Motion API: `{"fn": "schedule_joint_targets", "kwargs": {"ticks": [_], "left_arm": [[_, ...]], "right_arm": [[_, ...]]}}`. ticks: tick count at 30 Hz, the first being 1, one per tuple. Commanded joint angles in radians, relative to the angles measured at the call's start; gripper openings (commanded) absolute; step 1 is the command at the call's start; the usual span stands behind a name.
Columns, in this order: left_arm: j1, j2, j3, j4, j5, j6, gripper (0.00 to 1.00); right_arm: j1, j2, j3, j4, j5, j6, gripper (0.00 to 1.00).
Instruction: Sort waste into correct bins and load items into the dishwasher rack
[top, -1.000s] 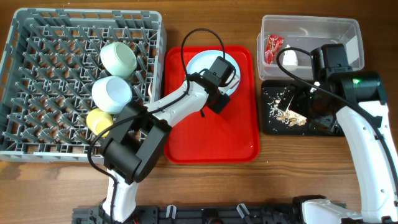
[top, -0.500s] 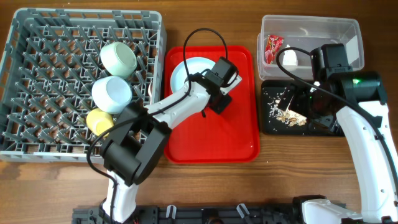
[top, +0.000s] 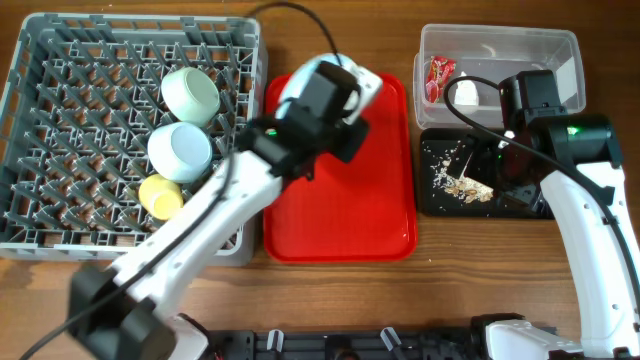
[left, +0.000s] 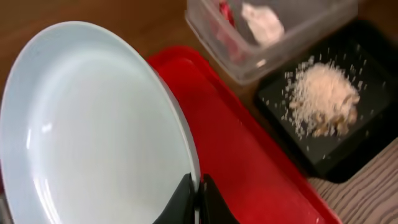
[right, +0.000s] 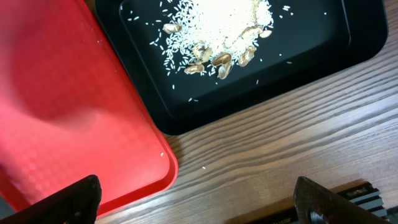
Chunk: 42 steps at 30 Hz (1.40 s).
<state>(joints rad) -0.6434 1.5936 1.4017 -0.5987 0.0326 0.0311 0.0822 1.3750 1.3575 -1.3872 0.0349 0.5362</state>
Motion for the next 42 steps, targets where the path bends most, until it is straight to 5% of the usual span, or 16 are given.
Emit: {"fn": "schedule_joint_targets", "kwargs": {"ticks": [1, 7, 16, 25, 26, 29, 30, 37, 42], "left_arm": [[0.106, -0.101, 0.0, -0.002, 0.123, -0.05, 0.04], [0.355, -0.14, 0.0, -0.002, 0.455, -0.167, 0.04], [0.707, -0.036, 0.0, -0.002, 1.005, -0.174, 0.04], [0.782, 0.122, 0.0, 0.011, 1.072, -0.174, 0.04], [0.784, 0.129, 0.0, 0.013, 1.059, -0.174, 0.14], [0.788, 0.143, 0.0, 0.019, 0.995, -0.174, 0.81], [0.788, 0.142, 0.0, 0.018, 0.978, -0.174, 0.96], [0.788, 0.1, 0.0, -0.071, 0.663, -0.174, 1.0], [0.787, 0.027, 0.0, -0.158, 0.537, -0.174, 1.0]], "right_arm": [[-0.003, -0.005, 0.015, 0.002, 0.01, -0.011, 1.0], [-0.003, -0.005, 0.015, 0.002, 0.01, -0.011, 1.0], [-0.003, -0.005, 0.015, 0.003, 0.01, -0.011, 1.0], [-0.003, -0.005, 0.015, 0.003, 0.01, -0.011, 1.0], [-0.003, -0.005, 0.015, 0.003, 0.01, -0.011, 1.0], [-0.003, -0.005, 0.015, 0.003, 0.01, -0.011, 1.0], [-0.003, -0.005, 0.015, 0.003, 0.009, -0.011, 1.0], [-0.003, -0.005, 0.015, 0.019, 0.0, -0.04, 1.0], [-0.003, -0.005, 0.015, 0.113, -0.209, -0.198, 1.0]]}}
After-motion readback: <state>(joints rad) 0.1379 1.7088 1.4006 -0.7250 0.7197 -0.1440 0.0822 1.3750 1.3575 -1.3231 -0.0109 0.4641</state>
